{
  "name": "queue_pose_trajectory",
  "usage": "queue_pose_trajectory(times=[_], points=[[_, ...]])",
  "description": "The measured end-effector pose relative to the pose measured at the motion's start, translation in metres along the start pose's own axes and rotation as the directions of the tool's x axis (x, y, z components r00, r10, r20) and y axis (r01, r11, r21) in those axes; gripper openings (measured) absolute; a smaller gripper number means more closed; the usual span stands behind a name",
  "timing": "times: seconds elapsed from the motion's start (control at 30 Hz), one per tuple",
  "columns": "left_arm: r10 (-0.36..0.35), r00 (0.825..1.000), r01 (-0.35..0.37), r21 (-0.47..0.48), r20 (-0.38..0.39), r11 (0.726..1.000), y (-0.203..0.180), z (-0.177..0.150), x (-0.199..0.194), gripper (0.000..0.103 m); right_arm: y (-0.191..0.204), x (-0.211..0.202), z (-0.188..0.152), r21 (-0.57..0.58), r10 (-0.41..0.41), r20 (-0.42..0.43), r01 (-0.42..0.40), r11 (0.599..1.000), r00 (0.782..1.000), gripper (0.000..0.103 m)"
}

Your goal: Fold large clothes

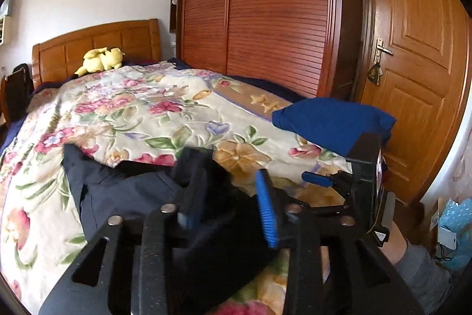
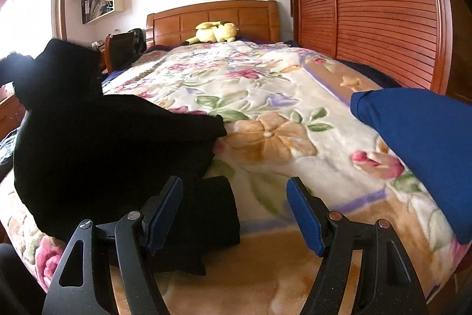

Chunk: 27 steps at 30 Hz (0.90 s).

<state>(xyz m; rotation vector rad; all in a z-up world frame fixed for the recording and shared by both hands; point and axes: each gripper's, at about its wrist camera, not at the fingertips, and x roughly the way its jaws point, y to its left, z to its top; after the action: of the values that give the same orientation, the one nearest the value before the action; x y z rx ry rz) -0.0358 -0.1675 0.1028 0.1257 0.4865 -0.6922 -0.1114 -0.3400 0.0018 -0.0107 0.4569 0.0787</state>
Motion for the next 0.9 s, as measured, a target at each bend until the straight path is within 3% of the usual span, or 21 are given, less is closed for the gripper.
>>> queue_pose_trajectory(times=[0.07, 0.2, 0.4, 0.67, 0.9], points=[[0.033, 0.999, -0.033, 0.016, 0.005, 0.999, 0.002, -0.001, -0.006, 0.042, -0.004, -0.008, -0.002, 0.003, 0.006, 0.007, -0.006, 1.0, 1.0, 0.074], [0.083, 0.996, -0.083, 0.008, 0.031, 0.997, 0.016, -0.01, -0.018, 0.078, -0.009, -0.008, -0.001, 0.013, 0.023, 0.022, -0.023, 1.0, 0.999, 0.074], [0.183, 0.98, -0.18, -0.054, 0.079, 0.982, 0.055, -0.032, -0.036, 0.078, -0.004, -0.011, -0.002, 0.006, 0.05, 0.054, -0.05, 0.999, 0.997, 0.074], [0.188, 0.975, -0.173, -0.129, 0.117, 0.976, 0.089, -0.048, -0.065, 0.078, 0.007, -0.002, 0.002, -0.005, 0.076, 0.086, -0.076, 0.997, 0.993, 0.075], [0.262, 0.959, -0.245, -0.139, 0.113, 0.959, 0.11, -0.062, -0.088, 0.079, 0.023, 0.015, 0.006, -0.041, 0.102, 0.085, -0.099, 0.994, 0.991, 0.075]])
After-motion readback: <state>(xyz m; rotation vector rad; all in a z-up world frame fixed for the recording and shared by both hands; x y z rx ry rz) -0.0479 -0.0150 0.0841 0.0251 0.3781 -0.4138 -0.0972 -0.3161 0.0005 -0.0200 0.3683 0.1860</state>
